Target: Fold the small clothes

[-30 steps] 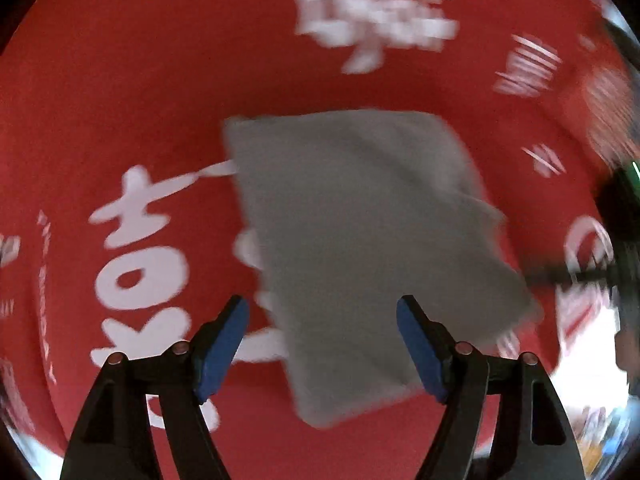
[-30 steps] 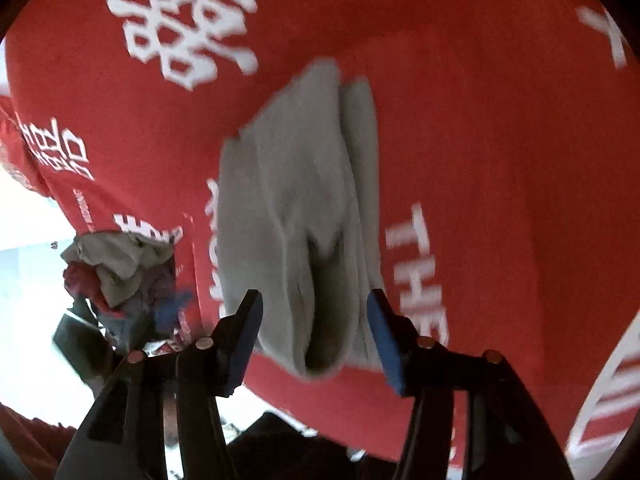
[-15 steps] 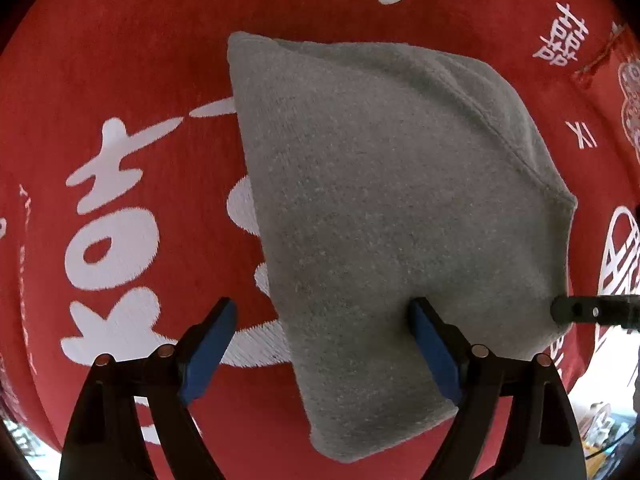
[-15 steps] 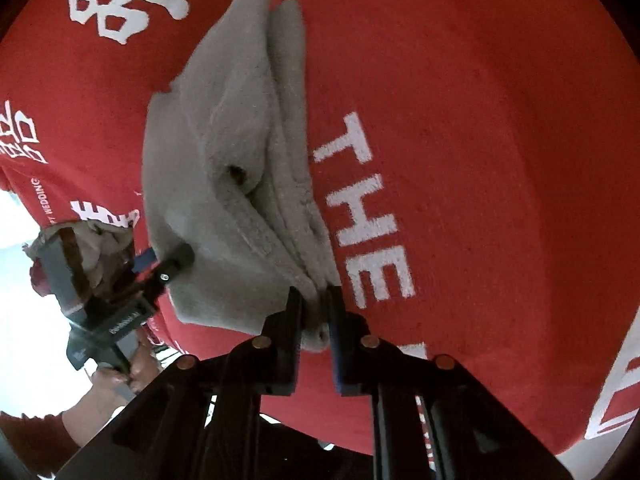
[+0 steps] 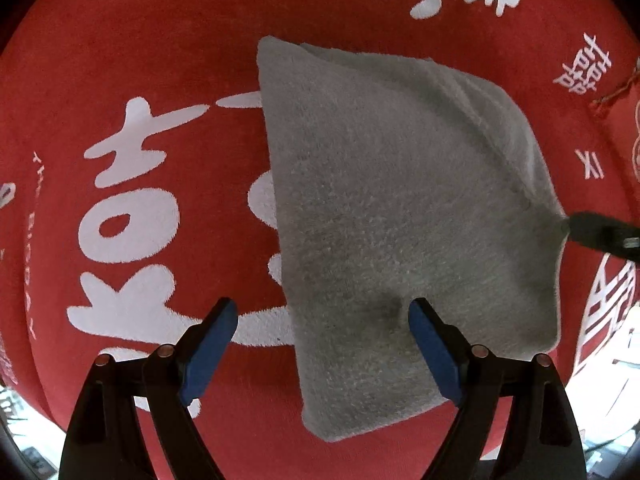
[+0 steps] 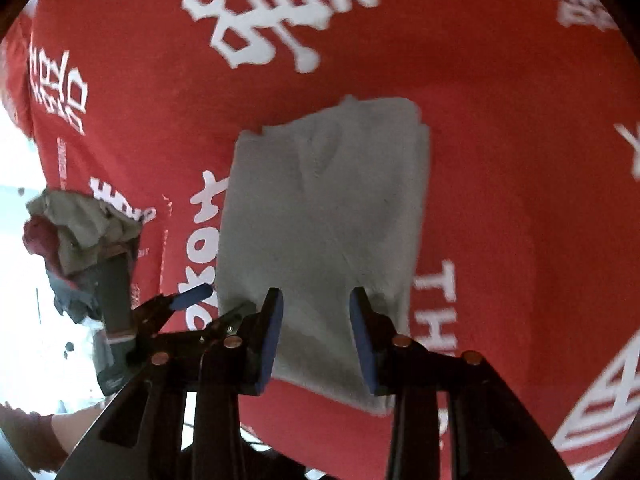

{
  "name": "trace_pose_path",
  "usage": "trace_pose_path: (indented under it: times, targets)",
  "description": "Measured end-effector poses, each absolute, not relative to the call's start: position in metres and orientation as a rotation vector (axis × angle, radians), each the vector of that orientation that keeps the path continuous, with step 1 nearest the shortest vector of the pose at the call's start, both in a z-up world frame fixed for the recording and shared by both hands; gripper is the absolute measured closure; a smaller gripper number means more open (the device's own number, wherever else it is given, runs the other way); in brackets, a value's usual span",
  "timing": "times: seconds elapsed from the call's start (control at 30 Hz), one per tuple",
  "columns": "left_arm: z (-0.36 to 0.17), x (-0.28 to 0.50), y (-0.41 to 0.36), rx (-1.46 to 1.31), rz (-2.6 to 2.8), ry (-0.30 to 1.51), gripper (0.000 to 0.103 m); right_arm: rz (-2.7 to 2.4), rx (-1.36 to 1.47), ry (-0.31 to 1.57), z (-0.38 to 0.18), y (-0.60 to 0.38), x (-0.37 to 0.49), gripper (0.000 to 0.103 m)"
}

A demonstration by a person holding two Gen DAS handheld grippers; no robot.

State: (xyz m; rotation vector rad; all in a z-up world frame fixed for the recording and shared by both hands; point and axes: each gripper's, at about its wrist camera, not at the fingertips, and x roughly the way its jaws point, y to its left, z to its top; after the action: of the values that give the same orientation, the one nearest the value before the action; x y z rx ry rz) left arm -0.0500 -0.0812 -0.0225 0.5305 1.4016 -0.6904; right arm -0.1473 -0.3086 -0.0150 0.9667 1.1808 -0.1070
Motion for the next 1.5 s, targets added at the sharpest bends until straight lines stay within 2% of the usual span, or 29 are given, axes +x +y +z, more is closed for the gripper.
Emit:
trace_pose_path:
  times: [0.03,0.1,0.13,0.2,0.37,0.5,0.57,0.8,1.0,1.17,1.23,1.5]
  targets:
    - [-0.022,-0.049,-0.081,0.523,-0.685,1.414,0.0,-0.105,0.955,1.199,-0.022,-0.307,-0.14,0.064]
    - [-0.022,-0.049,-0.08,0.52,-0.675,1.423,0.0,-0.113,0.963,1.227,-0.035,-0.307,-0.138,0.066]
    - [-0.022,-0.05,-0.079,0.523,-0.671,1.427,0.0,-0.13,0.974,1.251,-0.047,-0.309,-0.136,0.071]
    - [-0.02,-0.047,-0.076,0.522,-0.66,1.426,0.0,-0.148,1.037,1.235,-0.06,-0.315,-0.142,0.075]
    - [-0.013,-0.048,-0.067,0.496,-0.635,1.41,0.0,-0.153,1.068,1.209,-0.055,-0.319,-0.157,0.075]
    - [-0.003,-0.044,-0.055,0.453,-0.647,1.429,0.0,-0.224,1.027,1.261,-0.048,-0.317,-0.165,0.062]
    - [0.003,-0.045,-0.046,0.414,-0.669,1.425,0.0,-0.248,1.049,1.245,-0.042,-0.318,-0.177,0.062]
    - [0.05,-0.05,-0.026,0.288,-0.754,1.241,0.0,-0.271,1.005,1.225,-0.015,-0.3,-0.188,0.056]
    - [0.076,-0.061,-0.011,0.299,-0.787,1.211,0.0,-0.269,0.945,1.173,0.006,-0.274,-0.18,0.035]
    - [0.074,-0.063,0.011,0.309,-0.748,1.25,0.0,-0.26,0.9,1.156,0.021,-0.244,-0.172,0.033]
    - [0.072,-0.065,0.019,0.323,-0.732,1.256,0.0,-0.257,0.877,1.156,0.026,-0.232,-0.169,0.024]
    - [0.057,-0.067,0.053,0.391,-0.702,1.283,0.0,-0.25,0.934,1.184,0.023,-0.206,-0.179,0.024]
